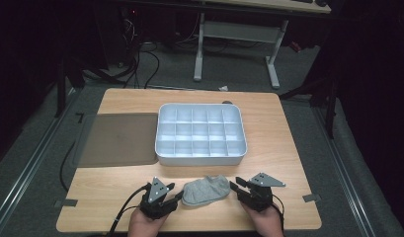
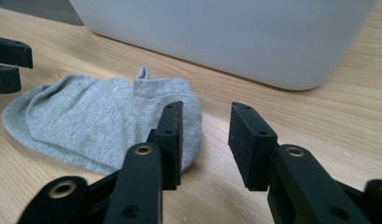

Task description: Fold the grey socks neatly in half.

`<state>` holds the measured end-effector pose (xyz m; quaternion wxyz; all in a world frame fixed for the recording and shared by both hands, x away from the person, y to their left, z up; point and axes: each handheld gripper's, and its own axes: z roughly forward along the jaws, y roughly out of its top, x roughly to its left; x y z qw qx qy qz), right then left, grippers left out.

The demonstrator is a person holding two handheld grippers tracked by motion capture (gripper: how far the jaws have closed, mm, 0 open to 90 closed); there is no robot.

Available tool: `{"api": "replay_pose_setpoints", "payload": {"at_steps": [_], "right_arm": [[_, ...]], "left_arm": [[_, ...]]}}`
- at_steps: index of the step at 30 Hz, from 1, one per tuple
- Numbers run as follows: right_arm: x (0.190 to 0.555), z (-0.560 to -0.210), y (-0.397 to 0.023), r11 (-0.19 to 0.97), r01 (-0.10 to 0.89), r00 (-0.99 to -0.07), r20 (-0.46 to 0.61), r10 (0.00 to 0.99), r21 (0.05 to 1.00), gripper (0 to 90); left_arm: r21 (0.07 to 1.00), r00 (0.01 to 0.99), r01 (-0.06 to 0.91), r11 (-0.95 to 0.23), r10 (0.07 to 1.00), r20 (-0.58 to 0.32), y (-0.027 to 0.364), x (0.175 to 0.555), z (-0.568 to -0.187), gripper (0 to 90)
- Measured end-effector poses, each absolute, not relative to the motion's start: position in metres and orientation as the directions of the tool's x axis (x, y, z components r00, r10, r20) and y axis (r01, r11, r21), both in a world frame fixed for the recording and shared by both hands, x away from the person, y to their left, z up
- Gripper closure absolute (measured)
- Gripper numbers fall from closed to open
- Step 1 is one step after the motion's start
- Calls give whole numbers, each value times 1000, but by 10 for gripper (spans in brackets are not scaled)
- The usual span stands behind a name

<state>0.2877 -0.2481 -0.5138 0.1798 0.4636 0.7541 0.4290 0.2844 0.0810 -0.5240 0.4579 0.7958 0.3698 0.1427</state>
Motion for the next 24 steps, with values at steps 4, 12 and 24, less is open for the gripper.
{"api": "replay_pose_setpoints", "payload": {"at_steps": [4,12,24], "right_arm": [[290,-515,-242,207,552,-522,141,841,808,650],[295,-518,-231,211,585,-522,165,837,783,577],[298,-526,-225,240,632,-514,167,842,737,545]], "left_arm": [[836,695,456,-304,709,-120,78,282,-523,615],[827,731,439,-350,674,-103,65,278,-526,717],[801,730,447,-399,681,-68,63,279,-530,743]]}}
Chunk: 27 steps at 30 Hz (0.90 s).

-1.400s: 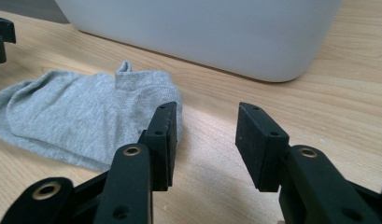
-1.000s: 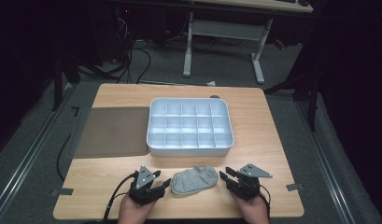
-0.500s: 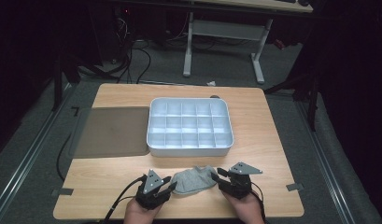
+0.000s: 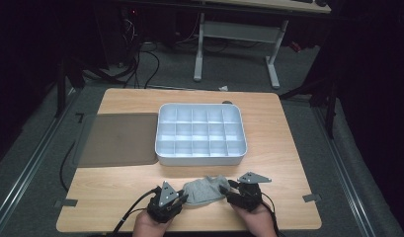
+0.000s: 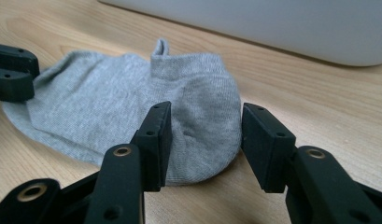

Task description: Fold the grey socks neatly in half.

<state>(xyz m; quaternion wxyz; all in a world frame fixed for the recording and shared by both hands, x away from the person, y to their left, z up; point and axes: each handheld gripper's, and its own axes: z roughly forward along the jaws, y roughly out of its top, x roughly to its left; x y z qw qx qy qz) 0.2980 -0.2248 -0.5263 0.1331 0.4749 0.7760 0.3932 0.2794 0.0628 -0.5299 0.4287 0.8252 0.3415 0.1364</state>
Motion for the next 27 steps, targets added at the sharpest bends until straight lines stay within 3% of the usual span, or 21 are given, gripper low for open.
{"api": "replay_pose_setpoints", "payload": {"at_steps": [11,21,27], "right_arm": [[297,-529,-220,275,633,-520,135,843,724,569],[290,-522,-226,217,611,-508,167,845,761,598],[294,-528,-220,261,642,-509,145,849,721,562]], "left_arm": [[782,735,420,-460,678,4,59,275,-532,744],[783,729,421,-458,684,7,60,273,-533,743],[787,730,418,-455,684,8,60,272,-533,736]]}}
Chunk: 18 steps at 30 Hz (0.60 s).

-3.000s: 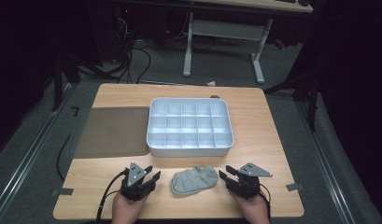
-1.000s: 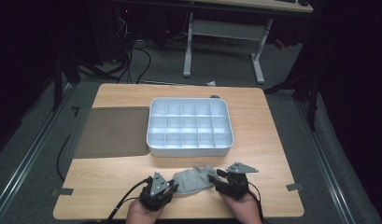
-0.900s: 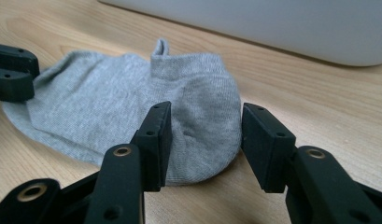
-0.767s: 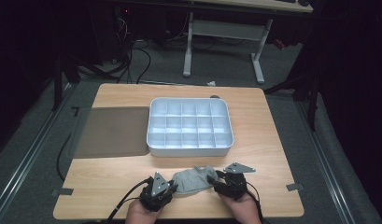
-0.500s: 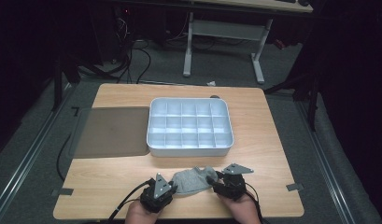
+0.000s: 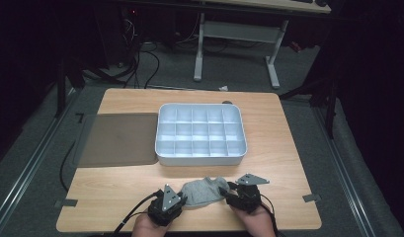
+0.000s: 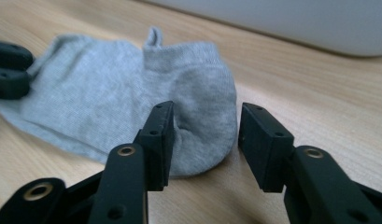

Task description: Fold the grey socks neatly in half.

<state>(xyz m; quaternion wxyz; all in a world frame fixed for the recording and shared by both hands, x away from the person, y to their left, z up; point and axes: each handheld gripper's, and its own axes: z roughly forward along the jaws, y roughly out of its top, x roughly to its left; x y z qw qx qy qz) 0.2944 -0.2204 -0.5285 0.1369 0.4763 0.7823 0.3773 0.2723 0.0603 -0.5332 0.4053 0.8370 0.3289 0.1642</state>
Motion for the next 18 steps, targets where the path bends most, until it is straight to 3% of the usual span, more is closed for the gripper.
{"api": "replay_pose_setpoints", "payload": {"at_steps": [4,9,18], "right_arm": [[293,-529,-217,304,618,-529,97,843,725,619],[291,-529,-218,296,625,-540,127,832,722,744],[289,-527,-218,301,610,-566,137,813,733,834]], "left_arm": [[786,728,426,-448,685,-5,61,274,-533,725],[787,727,424,-447,686,-2,61,273,-533,722],[792,720,423,-441,694,1,61,272,-534,707]]}}
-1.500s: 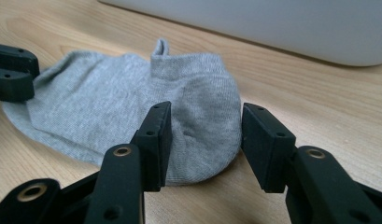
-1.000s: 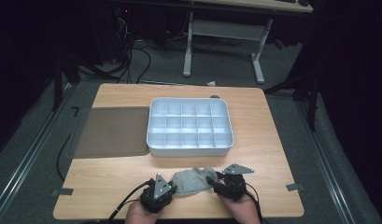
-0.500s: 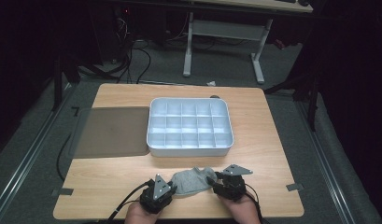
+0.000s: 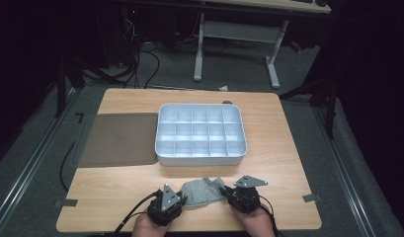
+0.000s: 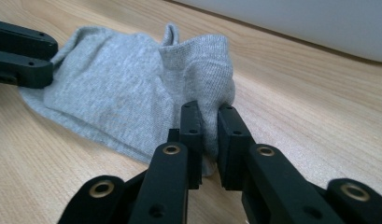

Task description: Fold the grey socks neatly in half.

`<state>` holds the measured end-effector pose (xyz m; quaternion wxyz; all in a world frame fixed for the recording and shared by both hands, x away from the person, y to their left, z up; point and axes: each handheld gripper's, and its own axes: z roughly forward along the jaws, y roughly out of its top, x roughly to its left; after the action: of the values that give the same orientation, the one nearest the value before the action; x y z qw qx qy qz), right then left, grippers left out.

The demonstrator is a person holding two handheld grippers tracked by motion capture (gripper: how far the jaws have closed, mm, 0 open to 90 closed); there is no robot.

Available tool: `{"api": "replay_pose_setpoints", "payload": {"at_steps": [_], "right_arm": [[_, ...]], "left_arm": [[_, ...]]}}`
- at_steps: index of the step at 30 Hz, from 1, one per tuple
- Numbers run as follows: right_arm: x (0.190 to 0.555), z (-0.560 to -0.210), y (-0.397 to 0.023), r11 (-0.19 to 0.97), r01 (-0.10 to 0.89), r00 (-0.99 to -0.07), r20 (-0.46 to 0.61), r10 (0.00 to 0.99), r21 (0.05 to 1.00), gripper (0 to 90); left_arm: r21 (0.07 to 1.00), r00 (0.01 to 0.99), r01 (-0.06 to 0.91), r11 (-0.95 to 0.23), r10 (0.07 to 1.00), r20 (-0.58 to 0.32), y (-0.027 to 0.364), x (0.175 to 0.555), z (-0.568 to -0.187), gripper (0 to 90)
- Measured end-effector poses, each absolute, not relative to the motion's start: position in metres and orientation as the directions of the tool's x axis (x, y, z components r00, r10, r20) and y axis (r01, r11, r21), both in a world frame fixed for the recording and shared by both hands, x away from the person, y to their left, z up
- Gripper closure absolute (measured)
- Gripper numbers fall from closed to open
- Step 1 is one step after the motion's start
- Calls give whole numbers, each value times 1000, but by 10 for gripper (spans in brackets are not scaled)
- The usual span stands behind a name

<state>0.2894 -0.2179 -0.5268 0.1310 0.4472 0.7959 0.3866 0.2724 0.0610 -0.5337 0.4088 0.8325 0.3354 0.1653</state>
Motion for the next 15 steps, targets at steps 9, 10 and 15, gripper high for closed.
{"api": "replay_pose_setpoints", "payload": {"at_steps": [9,10,15], "right_arm": [[287,-522,-219,280,584,-570,140,810,762,842],[286,-522,-219,277,580,-571,140,809,766,843],[283,-518,-221,256,556,-572,141,808,790,843]], "left_arm": [[792,721,424,-439,693,-2,61,273,-534,701],[792,721,423,-439,693,-1,61,273,-534,701],[792,721,422,-441,693,2,61,272,-534,700]]}}
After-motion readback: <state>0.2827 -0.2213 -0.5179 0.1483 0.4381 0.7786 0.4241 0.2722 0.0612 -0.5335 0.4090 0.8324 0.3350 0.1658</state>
